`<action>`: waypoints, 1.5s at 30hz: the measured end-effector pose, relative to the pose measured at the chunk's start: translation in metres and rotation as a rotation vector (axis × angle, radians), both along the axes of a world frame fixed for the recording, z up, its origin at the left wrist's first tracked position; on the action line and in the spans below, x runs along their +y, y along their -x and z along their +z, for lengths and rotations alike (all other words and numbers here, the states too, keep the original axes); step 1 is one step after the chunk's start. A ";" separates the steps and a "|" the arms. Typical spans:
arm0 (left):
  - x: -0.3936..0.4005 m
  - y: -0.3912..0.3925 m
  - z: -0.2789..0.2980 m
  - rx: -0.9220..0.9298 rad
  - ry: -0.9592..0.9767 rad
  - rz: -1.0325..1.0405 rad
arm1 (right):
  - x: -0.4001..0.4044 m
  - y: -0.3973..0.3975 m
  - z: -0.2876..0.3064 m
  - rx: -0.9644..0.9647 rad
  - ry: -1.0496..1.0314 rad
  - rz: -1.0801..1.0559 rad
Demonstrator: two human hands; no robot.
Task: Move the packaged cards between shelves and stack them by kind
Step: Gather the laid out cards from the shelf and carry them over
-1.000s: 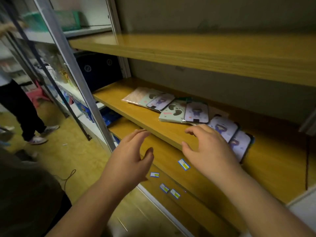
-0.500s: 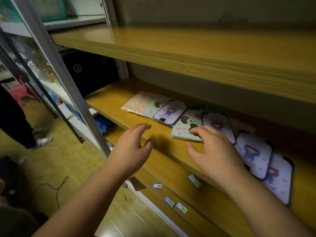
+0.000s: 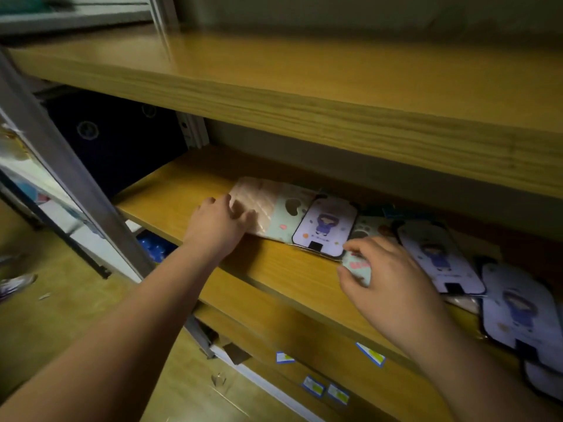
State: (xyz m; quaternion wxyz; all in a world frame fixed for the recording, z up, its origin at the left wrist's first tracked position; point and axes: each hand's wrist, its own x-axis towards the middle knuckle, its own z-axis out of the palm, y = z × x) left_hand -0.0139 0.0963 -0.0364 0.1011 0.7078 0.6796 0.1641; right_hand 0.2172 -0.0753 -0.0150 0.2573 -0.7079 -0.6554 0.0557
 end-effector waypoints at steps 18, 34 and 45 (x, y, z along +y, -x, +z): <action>0.027 0.026 0.034 -0.753 -0.053 0.147 | 0.045 0.003 -0.002 -0.156 0.208 -0.226; -0.043 -0.018 0.028 -1.246 0.086 0.067 | 0.089 0.006 -0.001 -0.015 0.341 -0.276; -0.045 -0.024 0.021 -1.533 0.223 0.038 | 0.043 -0.023 0.014 0.950 0.207 -0.215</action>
